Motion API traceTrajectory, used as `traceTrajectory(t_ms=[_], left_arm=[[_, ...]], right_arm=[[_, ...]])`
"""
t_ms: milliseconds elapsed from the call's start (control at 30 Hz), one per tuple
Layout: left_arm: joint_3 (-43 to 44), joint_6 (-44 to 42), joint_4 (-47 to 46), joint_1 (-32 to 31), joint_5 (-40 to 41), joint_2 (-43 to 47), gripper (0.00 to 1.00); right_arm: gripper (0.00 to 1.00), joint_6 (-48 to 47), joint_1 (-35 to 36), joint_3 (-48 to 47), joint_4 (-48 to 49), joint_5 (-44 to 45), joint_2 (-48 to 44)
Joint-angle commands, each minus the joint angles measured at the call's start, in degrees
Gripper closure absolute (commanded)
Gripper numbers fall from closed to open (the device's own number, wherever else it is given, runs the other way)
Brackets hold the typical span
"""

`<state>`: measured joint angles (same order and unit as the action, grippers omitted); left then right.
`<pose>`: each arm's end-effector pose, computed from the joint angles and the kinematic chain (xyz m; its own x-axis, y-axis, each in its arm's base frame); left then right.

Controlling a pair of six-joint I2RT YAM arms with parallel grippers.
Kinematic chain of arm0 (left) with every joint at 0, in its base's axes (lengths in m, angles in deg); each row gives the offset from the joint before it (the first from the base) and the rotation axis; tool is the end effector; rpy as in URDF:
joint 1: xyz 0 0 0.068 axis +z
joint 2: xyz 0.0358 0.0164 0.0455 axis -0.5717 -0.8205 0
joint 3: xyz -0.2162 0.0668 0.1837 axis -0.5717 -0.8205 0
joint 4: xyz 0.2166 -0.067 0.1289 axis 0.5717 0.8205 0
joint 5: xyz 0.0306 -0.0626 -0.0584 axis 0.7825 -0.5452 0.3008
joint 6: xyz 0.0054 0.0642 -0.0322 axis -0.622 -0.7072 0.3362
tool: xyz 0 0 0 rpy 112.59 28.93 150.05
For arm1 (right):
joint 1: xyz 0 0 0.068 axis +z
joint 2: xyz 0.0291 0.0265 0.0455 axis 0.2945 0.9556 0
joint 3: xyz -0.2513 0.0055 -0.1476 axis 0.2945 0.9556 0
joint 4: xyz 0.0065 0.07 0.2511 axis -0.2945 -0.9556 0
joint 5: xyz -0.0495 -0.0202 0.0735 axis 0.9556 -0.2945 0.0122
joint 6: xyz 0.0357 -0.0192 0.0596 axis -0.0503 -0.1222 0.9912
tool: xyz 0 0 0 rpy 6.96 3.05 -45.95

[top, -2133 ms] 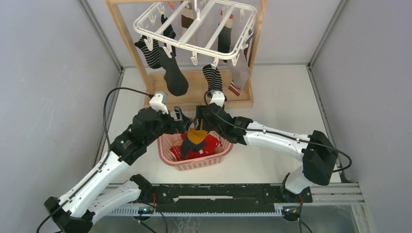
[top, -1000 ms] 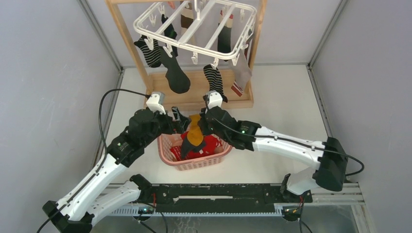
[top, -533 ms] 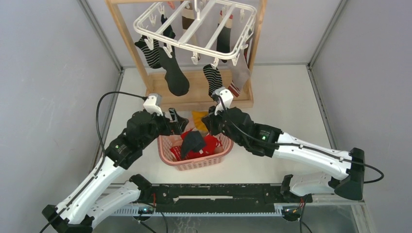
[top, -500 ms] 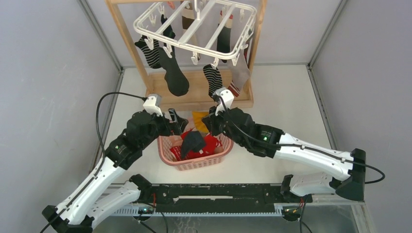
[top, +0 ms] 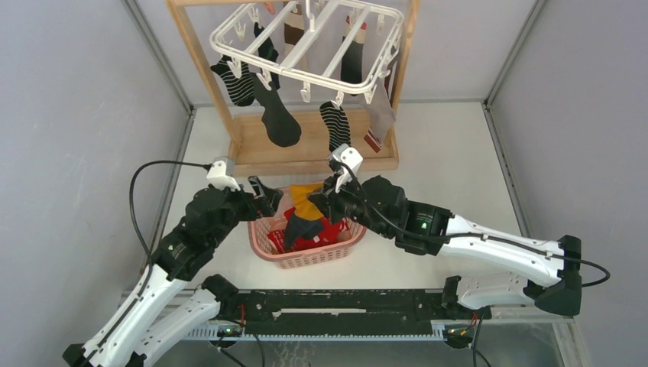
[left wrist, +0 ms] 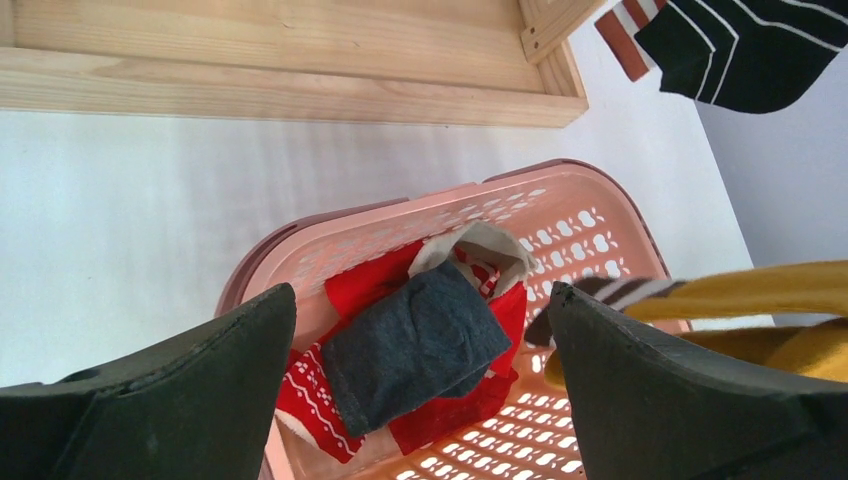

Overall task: Remove the socks clipped to the hanger
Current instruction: Place the sock in the bin.

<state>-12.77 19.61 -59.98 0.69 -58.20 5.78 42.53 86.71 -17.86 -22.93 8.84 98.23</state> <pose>0.1240 -0.0701 0.3320 -0.4460 -0.3237 -0.8344 0.1939 0.8752 -0.4431 0.1140 0.2582 0.4015 -0.2611 -0.0606 -0.9634 -0.7630 0.6243 0.1675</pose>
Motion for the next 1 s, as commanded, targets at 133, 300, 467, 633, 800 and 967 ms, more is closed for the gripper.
traceTrajectory(t_ms=[133, 300, 467, 633, 800, 967], left_arm=[[-0.71, 1.98, 1.59, 0.78, 4.32, 3.99, 0.0], [-0.63, 1.93, 2.3, 0.99, 4.57, 4.46, 0.0], [-1.06, 1.94, 2.38, 1.04, 4.6, 4.78, 0.0], [-1.28, 1.92, 2.19, 1.15, 4.57, 4.72, 0.0], [-1.3, 1.68, 2.14, 1.26, 4.53, 4.41, 0.0], [-1.27, 1.59, 1.97, 1.29, 4.16, 4.32, 0.0]], right_arm=[[0.91, -0.87, -0.03, -1.81, 7.63, -8.76, 8.4], [0.92, 0.65, 0.07, -2.21, 10.8, -13.07, 13.41], [0.9, 2.44, 0.13, -2.18, 11.13, -15.07, 17.94], [0.86, 3.84, 0.24, -1.63, 11.13, -15.79, 22.02], [0.69, 4.71, 0.35, -1.63, 11.01, -17.21, 24.63], [0.5, 4.64, 0.17, -1.63, 9.93, -16.51, 24.08]])
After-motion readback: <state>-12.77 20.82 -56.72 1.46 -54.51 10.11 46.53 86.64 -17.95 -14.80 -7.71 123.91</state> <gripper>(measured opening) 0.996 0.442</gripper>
